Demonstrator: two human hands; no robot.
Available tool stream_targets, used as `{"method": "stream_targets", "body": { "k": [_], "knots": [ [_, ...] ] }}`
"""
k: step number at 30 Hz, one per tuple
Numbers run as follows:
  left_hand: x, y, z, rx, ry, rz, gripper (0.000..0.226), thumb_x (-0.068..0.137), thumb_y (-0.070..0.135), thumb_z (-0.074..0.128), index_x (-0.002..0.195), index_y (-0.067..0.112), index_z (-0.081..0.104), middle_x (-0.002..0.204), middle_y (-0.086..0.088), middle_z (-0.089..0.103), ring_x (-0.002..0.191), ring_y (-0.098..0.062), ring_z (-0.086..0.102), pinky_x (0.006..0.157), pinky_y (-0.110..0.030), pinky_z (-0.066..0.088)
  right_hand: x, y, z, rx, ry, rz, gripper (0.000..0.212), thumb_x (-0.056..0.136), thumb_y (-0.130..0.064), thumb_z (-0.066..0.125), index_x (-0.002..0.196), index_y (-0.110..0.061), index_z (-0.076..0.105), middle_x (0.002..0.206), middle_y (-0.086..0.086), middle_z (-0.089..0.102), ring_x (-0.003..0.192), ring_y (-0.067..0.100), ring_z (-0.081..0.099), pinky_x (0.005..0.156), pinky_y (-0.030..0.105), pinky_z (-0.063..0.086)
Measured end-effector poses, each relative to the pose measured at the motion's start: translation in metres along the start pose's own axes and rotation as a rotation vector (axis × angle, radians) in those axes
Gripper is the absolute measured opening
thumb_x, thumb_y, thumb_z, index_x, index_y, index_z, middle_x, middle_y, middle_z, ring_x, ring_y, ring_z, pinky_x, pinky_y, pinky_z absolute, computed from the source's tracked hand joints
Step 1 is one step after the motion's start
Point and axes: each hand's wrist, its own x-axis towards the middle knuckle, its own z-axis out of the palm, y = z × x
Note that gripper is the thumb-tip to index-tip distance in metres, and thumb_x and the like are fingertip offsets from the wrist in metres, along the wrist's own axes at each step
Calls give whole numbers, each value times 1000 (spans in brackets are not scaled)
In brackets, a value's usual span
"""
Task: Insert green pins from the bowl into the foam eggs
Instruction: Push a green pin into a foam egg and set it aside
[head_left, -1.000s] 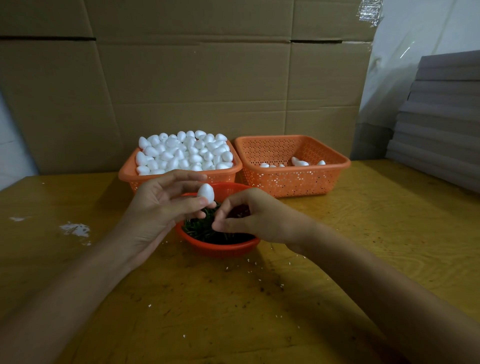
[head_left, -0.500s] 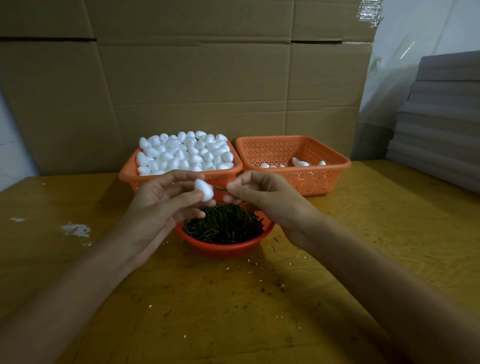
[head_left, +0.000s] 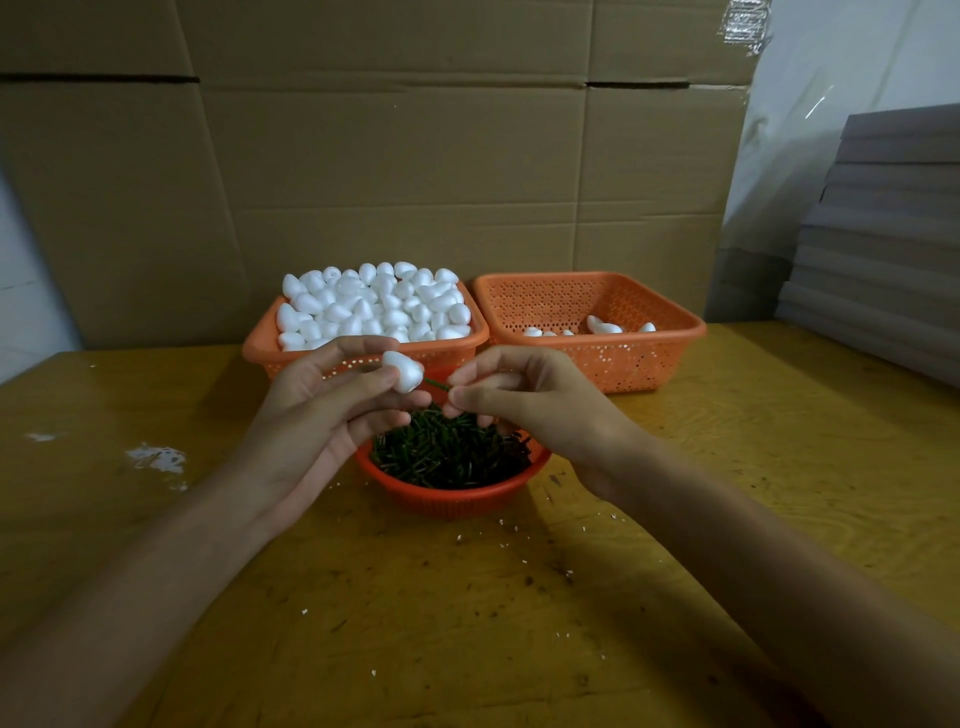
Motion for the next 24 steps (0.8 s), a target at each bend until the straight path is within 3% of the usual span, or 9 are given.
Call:
{"method": "stream_targets", "body": {
  "k": [5,9,12,17,21,24],
  "knots": [
    [-1,1,-2,17,-27,-8,43,79,16,79,120,11,67,110,-23,77,101,-33,78,70,-23,61,-1,5,7,-138,-65,-49,18,93,-12,76,111,-12,78,92,2,81,79,1,70,80,18,56],
    [0,1,-3,28,-54,-14,39,82,13,77,119,12,68,114,-24,76,103,-34,78,72,-23,62,1,8,13,-318,-60,-57,9,92,-16,78,99,-22,81,89,-7,81,84,12,75,95,44,59],
    [0,1,-4,18,-70,-16,37,85,14,74,121,12,66,116,-23,76,104,-33,77,73,-23,62,1,9,13,-317,-40,-65,8,87,-16,83,93,-20,81,89,-6,80,87,12,76,96,50,59],
    [0,1,-4,-4,-77,-23,33,90,15,71,122,14,66,119,-23,75,105,-33,77,72,-23,62,1,10,11,-313,-23,-61,13,81,-21,89,85,-16,77,86,0,79,83,16,76,90,49,61],
    [-1,2,-3,-13,-68,-26,31,88,15,70,119,18,71,119,-22,75,105,-34,77,70,-23,62,1,13,12,-281,21,-102,14,84,-18,86,83,-15,73,80,0,77,69,18,73,72,31,57],
    [-1,2,-2,-1,-66,-23,26,88,15,71,112,20,77,118,-22,76,104,-34,78,70,-22,61,3,14,12,-250,71,-106,16,87,-17,83,88,-15,67,84,2,79,69,21,74,67,31,54]
  ]
}}
